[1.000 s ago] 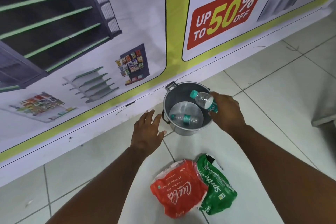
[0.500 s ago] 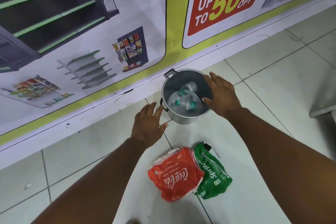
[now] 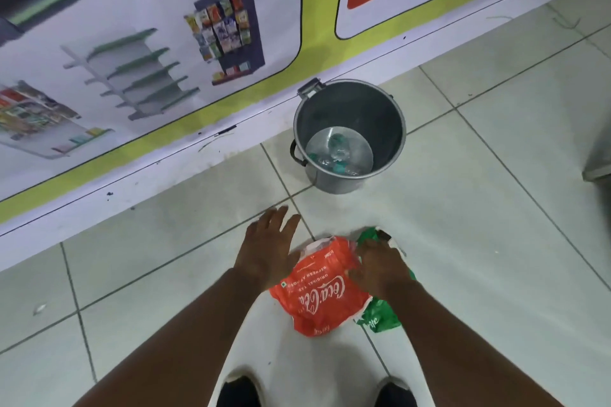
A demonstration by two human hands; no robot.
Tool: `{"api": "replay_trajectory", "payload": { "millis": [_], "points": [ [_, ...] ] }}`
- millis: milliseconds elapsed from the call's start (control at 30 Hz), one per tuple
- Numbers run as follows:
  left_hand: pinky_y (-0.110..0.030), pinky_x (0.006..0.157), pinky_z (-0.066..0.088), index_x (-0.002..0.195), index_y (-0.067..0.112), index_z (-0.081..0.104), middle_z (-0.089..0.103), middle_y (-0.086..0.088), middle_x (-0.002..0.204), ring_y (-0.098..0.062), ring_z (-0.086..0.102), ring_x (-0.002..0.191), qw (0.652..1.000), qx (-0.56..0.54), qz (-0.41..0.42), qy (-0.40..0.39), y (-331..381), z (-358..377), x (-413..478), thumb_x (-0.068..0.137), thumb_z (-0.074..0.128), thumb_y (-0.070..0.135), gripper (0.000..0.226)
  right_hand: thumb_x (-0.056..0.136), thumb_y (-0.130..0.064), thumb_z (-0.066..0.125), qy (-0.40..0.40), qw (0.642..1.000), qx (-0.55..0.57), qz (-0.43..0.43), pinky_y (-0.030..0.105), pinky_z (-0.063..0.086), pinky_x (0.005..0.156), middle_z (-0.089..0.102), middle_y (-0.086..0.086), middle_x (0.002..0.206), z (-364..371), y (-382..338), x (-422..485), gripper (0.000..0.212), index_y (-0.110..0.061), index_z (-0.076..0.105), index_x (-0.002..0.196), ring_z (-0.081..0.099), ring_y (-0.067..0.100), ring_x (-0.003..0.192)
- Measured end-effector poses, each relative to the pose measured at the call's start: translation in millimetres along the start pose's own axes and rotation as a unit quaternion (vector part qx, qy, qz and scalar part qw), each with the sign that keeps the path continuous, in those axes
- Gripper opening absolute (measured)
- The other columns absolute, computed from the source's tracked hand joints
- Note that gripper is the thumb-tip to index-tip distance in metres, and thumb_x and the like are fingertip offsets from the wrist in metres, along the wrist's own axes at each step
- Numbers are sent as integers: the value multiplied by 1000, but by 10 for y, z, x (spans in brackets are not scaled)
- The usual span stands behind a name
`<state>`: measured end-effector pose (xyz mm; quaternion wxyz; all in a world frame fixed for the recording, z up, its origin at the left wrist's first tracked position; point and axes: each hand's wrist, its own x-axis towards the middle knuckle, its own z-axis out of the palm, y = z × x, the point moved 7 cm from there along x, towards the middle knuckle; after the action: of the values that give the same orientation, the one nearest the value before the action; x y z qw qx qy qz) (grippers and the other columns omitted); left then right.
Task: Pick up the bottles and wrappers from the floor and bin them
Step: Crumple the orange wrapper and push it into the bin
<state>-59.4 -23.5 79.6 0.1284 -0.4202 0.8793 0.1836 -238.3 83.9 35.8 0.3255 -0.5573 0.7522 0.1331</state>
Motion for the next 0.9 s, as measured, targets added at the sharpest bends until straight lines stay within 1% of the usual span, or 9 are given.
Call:
{"api": "replay_trajectory", "payload": {
  "millis": [233,300,467,567,633,700,767,833,900],
  "points": [
    [-51,117,23,150,29,17,13,-8,162,-32,10,147,998,31,30,-43,-61,298,145,90,51,55,74,76,-63,62,-68,992,-8,102,52,29,112,44,13,145,537,58,305,86,-17,34,143,34,37,138],
    [-51,117,24,150,29,16,13,-8,162,-32,10,147,999,21,24,-39,-65,332,164,90,52,55,75,75,-66,61,-50,993,-13,108,52,30,111,48,13,141,578,86,360,84,-18,39,141,37,37,136],
    [-49,117,24,150,28,18,13,-7,162,-31,11,147,999,-9,1,-34,-147,380,119,90,51,55,73,84,-49,58,40,988,70,134,44,49,95,68,7,102,531,30,351,36,-16,64,97,59,28,108],
    [-51,115,27,150,28,18,15,-8,162,-31,14,147,999,-22,-13,-36,-246,367,58,88,54,57,77,77,-44,70,37,967,235,90,27,57,61,67,-3,61,541,-13,265,25,-22,65,66,69,9,63],
    [-52,114,29,150,29,15,14,-7,162,-31,15,146,996,-52,-43,-65,-320,357,-38,83,59,61,87,76,-22,75,39,937,340,65,14,47,48,63,-4,54,395,-73,91,25,-20,60,56,62,-1,48],
    [-53,113,30,151,30,11,13,-7,162,-32,16,146,984,-101,-96,-113,-396,390,-158,76,63,67,98,74,0,71,24,896,437,72,19,45,53,61,-6,58,222,-103,-103,31,-18,53,55,60,4,53],
    [-55,111,31,150,31,12,16,-9,161,-34,19,144,958,-165,-191,-135,-504,429,-279,63,61,81,112,74,8,64,4,847,526,75,26,49,62,67,-2,64,72,-92,-220,27,-16,57,62,67,14,61],
    [-57,109,33,150,32,12,23,-12,158,-37,28,141,904,-277,-296,-138,-550,407,-443,44,58,94,131,74,10,58,-4,779,623,71,33,55,68,75,5,76,-127,-101,-324,27,-13,69,75,73,23,71],
    [-59,103,38,149,37,7,32,-10,154,-37,38,134,805,-458,-337,-172,-380,396,-571,40,67,90,134,68,11,57,-17,700,712,58,41,56,74,76,13,86,-266,-150,-366,34,-12,73,87,72,35,82]
  ]
}}
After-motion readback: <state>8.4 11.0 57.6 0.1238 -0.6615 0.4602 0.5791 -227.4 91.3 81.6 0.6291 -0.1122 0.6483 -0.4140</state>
